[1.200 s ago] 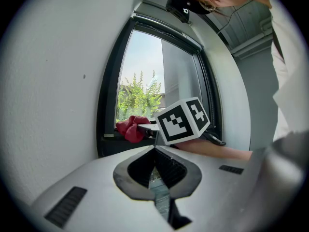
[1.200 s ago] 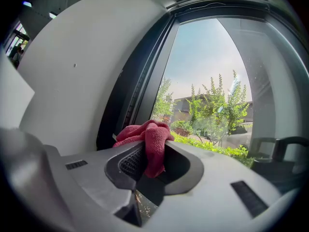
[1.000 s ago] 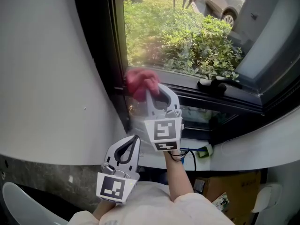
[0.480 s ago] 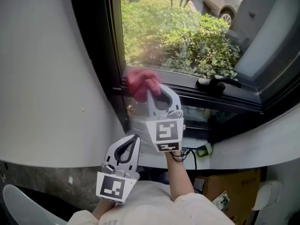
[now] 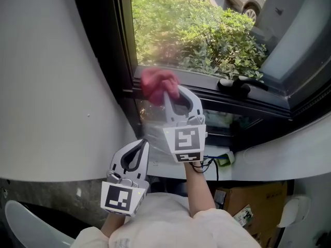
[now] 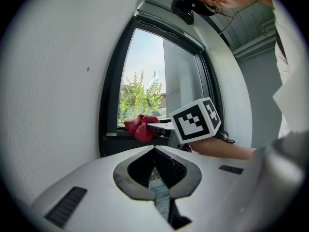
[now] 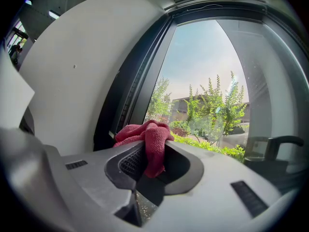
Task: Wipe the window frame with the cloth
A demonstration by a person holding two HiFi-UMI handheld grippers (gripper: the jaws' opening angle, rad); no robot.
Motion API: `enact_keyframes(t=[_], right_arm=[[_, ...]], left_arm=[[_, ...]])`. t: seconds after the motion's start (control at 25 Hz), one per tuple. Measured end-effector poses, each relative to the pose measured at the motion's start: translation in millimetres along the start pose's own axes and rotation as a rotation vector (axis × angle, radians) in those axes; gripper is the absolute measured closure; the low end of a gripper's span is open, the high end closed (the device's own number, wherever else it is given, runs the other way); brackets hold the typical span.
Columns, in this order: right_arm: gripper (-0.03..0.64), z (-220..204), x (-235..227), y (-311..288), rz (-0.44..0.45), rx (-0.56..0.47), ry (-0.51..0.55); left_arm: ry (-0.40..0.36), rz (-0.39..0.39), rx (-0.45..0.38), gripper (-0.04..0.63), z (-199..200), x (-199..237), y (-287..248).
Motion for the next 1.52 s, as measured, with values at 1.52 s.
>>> enact_keyframes(t=[1.52], right_arm=[[0.531, -7.2, -15.6, 16.2, 0.04, 0.005, 0.01]], left_arm=[[0.04, 0.088, 0.023, 0.588, 5.2, 6.2, -16.5]])
Point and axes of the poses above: the fingertips, and each gripper's own axes: y backward along the fingers, x to its left, z out of its top, the point moved 6 cm from there along y, backward along the fingers, and after that the axes turned 12 degrees about z, right-handed, at the moved point
